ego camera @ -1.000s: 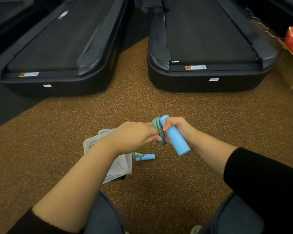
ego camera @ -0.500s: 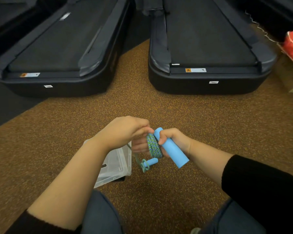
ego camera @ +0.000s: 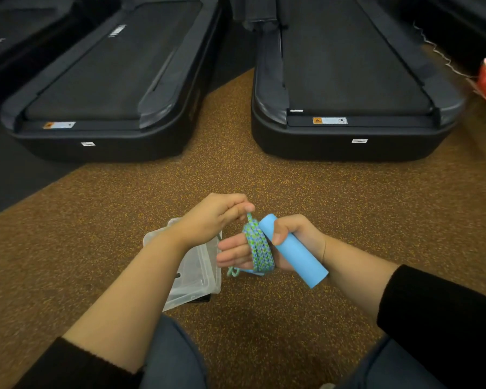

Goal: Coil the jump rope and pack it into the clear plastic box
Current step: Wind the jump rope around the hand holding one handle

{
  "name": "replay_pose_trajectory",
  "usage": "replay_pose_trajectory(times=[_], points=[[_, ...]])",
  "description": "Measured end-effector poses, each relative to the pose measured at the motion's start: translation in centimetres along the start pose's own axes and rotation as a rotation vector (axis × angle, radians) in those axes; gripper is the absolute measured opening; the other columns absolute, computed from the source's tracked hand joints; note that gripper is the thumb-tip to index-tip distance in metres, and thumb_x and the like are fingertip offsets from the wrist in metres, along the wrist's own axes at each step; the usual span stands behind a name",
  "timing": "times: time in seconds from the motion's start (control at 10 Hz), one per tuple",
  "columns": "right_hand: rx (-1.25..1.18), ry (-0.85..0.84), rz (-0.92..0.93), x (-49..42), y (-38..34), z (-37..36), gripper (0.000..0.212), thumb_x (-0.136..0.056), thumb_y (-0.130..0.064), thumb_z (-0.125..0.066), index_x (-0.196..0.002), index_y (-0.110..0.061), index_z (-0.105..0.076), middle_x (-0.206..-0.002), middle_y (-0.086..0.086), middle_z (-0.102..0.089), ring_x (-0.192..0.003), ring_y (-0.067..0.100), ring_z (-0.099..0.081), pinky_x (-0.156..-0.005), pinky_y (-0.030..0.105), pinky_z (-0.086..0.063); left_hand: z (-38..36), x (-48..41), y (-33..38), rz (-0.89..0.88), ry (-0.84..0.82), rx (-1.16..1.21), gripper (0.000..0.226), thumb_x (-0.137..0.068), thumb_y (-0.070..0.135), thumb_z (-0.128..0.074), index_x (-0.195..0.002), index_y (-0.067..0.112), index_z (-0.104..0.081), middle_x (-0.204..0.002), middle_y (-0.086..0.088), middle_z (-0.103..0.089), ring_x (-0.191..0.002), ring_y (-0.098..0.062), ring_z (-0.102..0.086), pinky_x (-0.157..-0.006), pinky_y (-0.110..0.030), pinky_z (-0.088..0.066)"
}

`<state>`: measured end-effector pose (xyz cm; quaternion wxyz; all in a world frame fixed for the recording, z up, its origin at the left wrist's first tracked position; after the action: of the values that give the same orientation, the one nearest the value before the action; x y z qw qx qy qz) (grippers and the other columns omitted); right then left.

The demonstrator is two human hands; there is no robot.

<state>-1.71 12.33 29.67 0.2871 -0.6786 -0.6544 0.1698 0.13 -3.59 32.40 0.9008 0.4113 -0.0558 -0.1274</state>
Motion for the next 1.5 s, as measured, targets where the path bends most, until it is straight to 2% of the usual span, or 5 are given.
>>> replay_pose_trajectory(times=[0.3, 0.4, 0.5, 0.7, 1.5], points=[[-0.154, 0.006, 0.302, 0.5, -1.9, -1.0, 0.06, -0.058, -0.012, -0.055, -0.116, 0.005, -0.057, -0.113, 0.027, -0.063, -0.11, 0.037, -0.058, -0.105, 0.048, -0.04, -4.1, -1.2, -0.6, 0.185, -0.482, 1.336, 0.055, -0.098, 0.015, -0.015, -0.07, -0.004, -0.059, -0.059, -0.023, -0.059, -0.054, -0.033, -0.059, -0.054, -0.028, -0.044], [-0.145, 0.009, 0.349, 0.5, -2.5, -0.4, 0.074, -0.061, -0.016, -0.05, -0.129, 0.012, -0.044, -0.129, 0.03, -0.052, -0.126, 0.039, -0.047, -0.113, 0.045, -0.024, -5.8, -1.5, -0.6, 0.155, -0.285, 0.618, 0.031, -0.092, -0.011, -0.031, -0.116, -0.021, -0.047, -0.117, -0.041, -0.053, -0.109, -0.049, -0.054, -0.082, -0.023, -0.045], [-0.16, 0.053, 0.405, 0.9, -2.8, 0.3, 0.075, -0.06, -0.018, -0.053, -0.128, 0.012, -0.047, -0.129, 0.029, -0.053, -0.125, 0.038, -0.048, -0.111, 0.044, -0.028, -6.1, -1.4, -0.4, 0.239, 0.076, -0.099, 0.029, -0.089, -0.01, -0.038, -0.112, -0.009, -0.055, -0.108, -0.026, -0.06, -0.089, -0.029, -0.058, -0.071, -0.019, -0.037], [-0.169, 0.152, 0.476, 1.3, -3.4, 1.0, 0.076, -0.059, -0.018, -0.053, -0.128, 0.012, -0.046, -0.132, 0.029, -0.05, -0.129, 0.038, -0.043, -0.108, 0.045, -0.034, -6.7, -1.7, 0.8, 0.263, 0.025, 0.114, 0.036, -0.093, 0.004, -0.036, -0.062, 0.023, -0.038, -0.057, 0.003, -0.04, -0.05, -0.01, -0.032, -0.047, -0.022, -0.029], [-0.052, 0.416, 0.42, 1.9, -3.6, 4.7, 0.092, -0.038, -0.016, -0.072, -0.123, 0.011, -0.047, -0.121, 0.029, -0.059, -0.113, 0.035, -0.059, -0.097, 0.04, -0.047, -4.2, -0.2, 2.7, -0.079, -0.089, -0.713, 0.031, -0.096, 0.046, -0.028, -0.098, 0.024, -0.05, -0.098, -0.001, -0.067, -0.091, -0.023, -0.063, -0.07, -0.034, -0.044]])
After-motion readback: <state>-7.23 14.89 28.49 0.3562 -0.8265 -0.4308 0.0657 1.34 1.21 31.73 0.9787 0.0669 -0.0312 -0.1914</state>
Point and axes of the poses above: each hand's wrist, its own x-axis away from the middle knuckle, its own z-axis out of the back of the hand, y = z × x, the point moved 1 cm from there along -x, towards the middle knuckle
